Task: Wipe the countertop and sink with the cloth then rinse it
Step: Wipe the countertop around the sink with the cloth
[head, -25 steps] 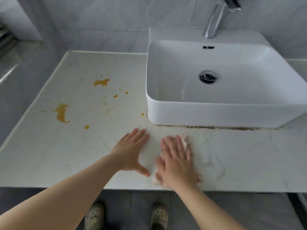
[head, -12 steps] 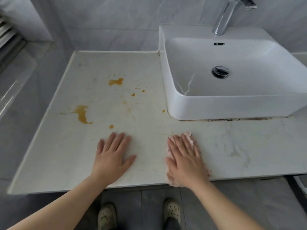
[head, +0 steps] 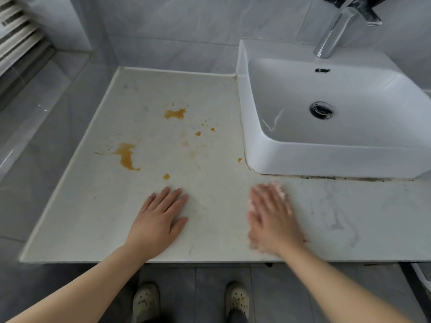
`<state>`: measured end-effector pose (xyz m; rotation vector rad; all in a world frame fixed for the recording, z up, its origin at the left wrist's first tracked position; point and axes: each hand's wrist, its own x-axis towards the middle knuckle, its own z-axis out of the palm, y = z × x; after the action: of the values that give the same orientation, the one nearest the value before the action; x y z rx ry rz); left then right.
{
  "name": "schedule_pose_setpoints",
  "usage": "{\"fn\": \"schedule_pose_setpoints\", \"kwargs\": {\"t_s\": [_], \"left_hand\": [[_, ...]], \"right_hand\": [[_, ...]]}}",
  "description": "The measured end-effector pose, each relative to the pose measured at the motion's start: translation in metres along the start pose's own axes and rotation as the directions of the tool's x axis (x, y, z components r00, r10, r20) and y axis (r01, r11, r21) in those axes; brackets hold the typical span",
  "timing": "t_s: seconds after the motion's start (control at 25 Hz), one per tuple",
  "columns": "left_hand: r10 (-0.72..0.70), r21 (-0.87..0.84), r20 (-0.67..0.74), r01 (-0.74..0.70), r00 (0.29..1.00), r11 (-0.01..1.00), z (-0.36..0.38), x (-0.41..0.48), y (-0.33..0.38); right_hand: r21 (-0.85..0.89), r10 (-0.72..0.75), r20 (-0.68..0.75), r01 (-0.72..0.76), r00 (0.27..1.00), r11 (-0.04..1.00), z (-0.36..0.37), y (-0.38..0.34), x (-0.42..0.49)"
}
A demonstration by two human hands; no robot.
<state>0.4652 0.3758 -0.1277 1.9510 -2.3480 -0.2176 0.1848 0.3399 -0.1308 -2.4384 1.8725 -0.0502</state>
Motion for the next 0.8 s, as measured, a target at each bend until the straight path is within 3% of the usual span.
{"fn": "schedule_pose_setpoints", "kwargs": {"t_s": [0.08, 0.12, 0.16, 0.24, 0.32, 0.36, 0.4, 0.48, 0.56, 0.6, 0.68, 0.76, 0.8], "left_hand": [[0.037, -0.004, 0.006, -0.037, 0.999, 0.999, -0.003, -0.005, -0.011], [0.039, 0.002, 0.008, -0.039, 0.999, 0.999, -0.003, -0.008, -0.014], [0.024, 0.014, 0.004, -0.024, 1.000, 1.000, -0.004, -0.010, -0.015], [-0.031, 0.057, -0.014, 0.032, 0.999, 0.998, -0.002, -0.011, -0.014], [-0.086, 0.093, -0.012, 0.087, 0.996, 0.992, -0.002, -0.010, -0.012], [-0.099, 0.103, -0.006, 0.099, 0.995, 0.990, -0.002, -0.010, -0.012], [-0.103, 0.105, 0.002, 0.103, 0.995, 0.989, -0.001, -0.011, -0.013], [-0.106, 0.108, 0.022, 0.103, 0.994, 0.989, -0.003, -0.011, -0.013], [-0.096, 0.119, 0.033, 0.091, 0.995, 0.989, -0.003, -0.011, -0.012], [-0.094, 0.117, 0.043, 0.088, 0.995, 0.989, -0.003, -0.011, -0.012], [-0.099, 0.100, 0.055, 0.093, 0.994, 0.991, -0.004, -0.011, -0.012], [-0.091, 0.094, 0.050, 0.086, 0.995, 0.992, -0.004, -0.011, -0.014], [-0.086, 0.095, 0.050, 0.081, 0.995, 0.992, -0.003, -0.011, -0.014]], "right_hand": [[0.072, 0.346, 0.037, -0.348, 0.938, 0.935, -0.009, 0.023, 0.016], [0.084, 0.431, 0.036, -0.432, 0.902, 0.898, -0.009, 0.011, 0.022], [0.094, 0.422, 0.014, -0.422, 0.906, 0.902, -0.009, -0.014, 0.025], [0.090, 0.147, 0.013, -0.147, 0.989, 0.985, 0.000, -0.069, 0.014], [0.035, -0.202, 0.071, 0.200, 0.977, 0.979, 0.005, -0.082, -0.006], [-0.022, -0.277, 0.085, 0.279, 0.957, 0.960, 0.005, -0.066, -0.005], [-0.065, -0.259, 0.085, 0.265, 0.962, 0.962, 0.005, -0.044, -0.001], [-0.041, 0.015, 0.032, -0.014, 0.999, 0.999, -0.003, -0.002, 0.013], [0.005, 0.223, 0.031, -0.223, 0.974, 0.975, -0.006, -0.010, 0.026], [0.016, 0.194, 0.030, -0.194, 0.981, 0.981, -0.007, -0.033, 0.024], [0.031, -0.068, 0.089, 0.066, 0.994, 0.997, 0.003, -0.076, 0.007], [-0.002, -0.297, 0.135, 0.300, 0.945, 0.954, 0.003, -0.076, -0.004], [-0.065, -0.309, 0.097, 0.316, 0.946, 0.947, 0.005, -0.062, 0.003]]}}
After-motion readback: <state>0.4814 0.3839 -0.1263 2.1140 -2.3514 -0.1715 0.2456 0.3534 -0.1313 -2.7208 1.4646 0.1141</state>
